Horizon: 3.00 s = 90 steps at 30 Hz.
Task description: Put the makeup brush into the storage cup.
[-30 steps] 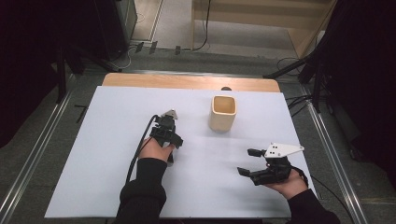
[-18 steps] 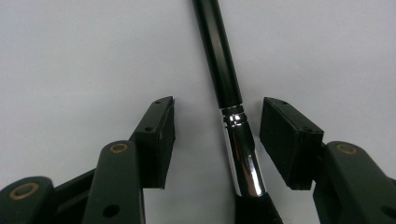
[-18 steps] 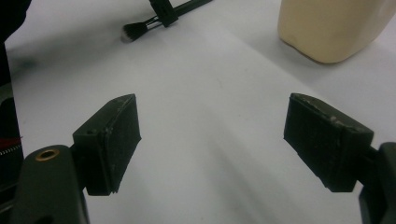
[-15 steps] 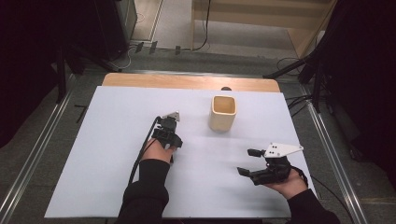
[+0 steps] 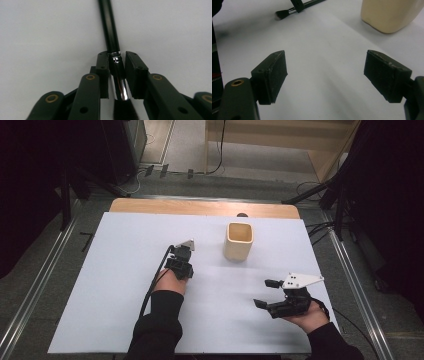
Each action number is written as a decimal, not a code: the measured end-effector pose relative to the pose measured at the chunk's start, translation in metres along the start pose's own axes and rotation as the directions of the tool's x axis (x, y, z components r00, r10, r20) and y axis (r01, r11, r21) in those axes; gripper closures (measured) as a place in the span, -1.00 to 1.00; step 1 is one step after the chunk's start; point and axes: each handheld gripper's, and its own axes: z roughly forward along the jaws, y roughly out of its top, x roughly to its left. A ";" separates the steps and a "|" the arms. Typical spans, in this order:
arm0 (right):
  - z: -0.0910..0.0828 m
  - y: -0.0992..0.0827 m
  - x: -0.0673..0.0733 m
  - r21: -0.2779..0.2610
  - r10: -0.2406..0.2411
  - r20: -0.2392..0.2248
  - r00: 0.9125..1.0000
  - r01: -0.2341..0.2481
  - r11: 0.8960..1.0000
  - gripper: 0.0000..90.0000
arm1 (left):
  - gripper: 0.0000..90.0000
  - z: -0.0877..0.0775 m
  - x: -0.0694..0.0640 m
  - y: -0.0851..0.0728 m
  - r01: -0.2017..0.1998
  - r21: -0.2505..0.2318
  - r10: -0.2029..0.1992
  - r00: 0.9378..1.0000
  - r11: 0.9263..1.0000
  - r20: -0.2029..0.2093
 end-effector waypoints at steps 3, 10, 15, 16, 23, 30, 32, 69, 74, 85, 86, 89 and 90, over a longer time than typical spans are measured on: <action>0.000 0.000 0.000 0.001 -0.001 0.000 1.000 0.001 1.000 -0.57 | 0.74 0.000 0.000 0.001 0.008 0.006 -0.008 1.000 1.000 0.006; 0.000 0.000 0.000 0.000 -0.003 0.002 1.000 0.003 1.000 -0.57 | 0.75 -0.001 0.006 0.000 -0.010 0.000 0.010 0.999 1.000 0.042; 0.000 0.000 -0.001 -0.003 -0.001 -0.001 1.000 0.001 1.000 -0.57 | 0.76 -0.002 0.009 -0.004 -0.036 -0.017 0.037 0.997 0.999 0.066; 0.000 0.000 -0.001 -0.002 0.000 -0.002 1.000 0.000 1.000 -0.57 | 0.76 -0.003 0.010 -0.004 -0.039 -0.018 0.041 0.996 0.999 0.076; -0.002 0.000 -0.001 -0.006 0.005 0.000 1.000 -0.005 1.000 -0.56 | 0.75 -0.024 0.026 -0.014 -0.036 -0.095 0.055 0.978 0.995 0.203; -0.001 0.000 -0.001 -0.004 0.004 -0.012 1.000 -0.004 1.000 -0.53 | 0.76 -0.034 0.045 -0.018 -0.031 -0.129 0.069 0.952 0.991 0.298; -0.001 0.000 -0.001 -0.001 0.008 -0.011 1.000 -0.008 1.000 -0.53 | 0.76 -0.035 0.051 -0.018 -0.026 -0.139 0.071 0.942 0.990 0.329; -0.005 0.008 -0.005 -0.060 0.064 -0.059 0.996 -0.068 0.996 -0.51 | 0.75 -0.048 0.071 -0.043 -0.332 -0.310 0.454 0.692 0.891 0.561; -0.002 0.011 -0.001 -0.059 0.049 -0.089 0.995 -0.054 0.997 -0.46 | 0.76 -0.049 0.069 -0.047 -0.349 -0.323 0.476 0.652 0.880 0.590; 0.009 0.024 0.014 -0.081 0.064 -0.119 0.991 -0.074 0.994 -0.46 | 0.75 -0.049 0.054 -0.053 -0.320 -0.343 0.470 0.583 0.883 0.663; 0.011 0.026 0.016 -0.083 0.073 -0.117 0.990 -0.083 0.993 -0.46 | 0.75 -0.049 0.053 -0.053 -0.310 -0.349 0.467 0.578 0.884 0.670; 0.014 0.029 0.020 -0.090 0.088 -0.127 0.988 -0.100 0.991 -0.46 | 0.75 -0.050 0.049 -0.056 -0.302 -0.355 0.466 0.558 0.885 0.687; 0.015 0.030 0.021 -0.091 0.088 -0.128 0.988 -0.100 0.991 -0.46 | 0.75 -0.050 0.049 -0.057 -0.304 -0.357 0.469 0.551 0.883 0.690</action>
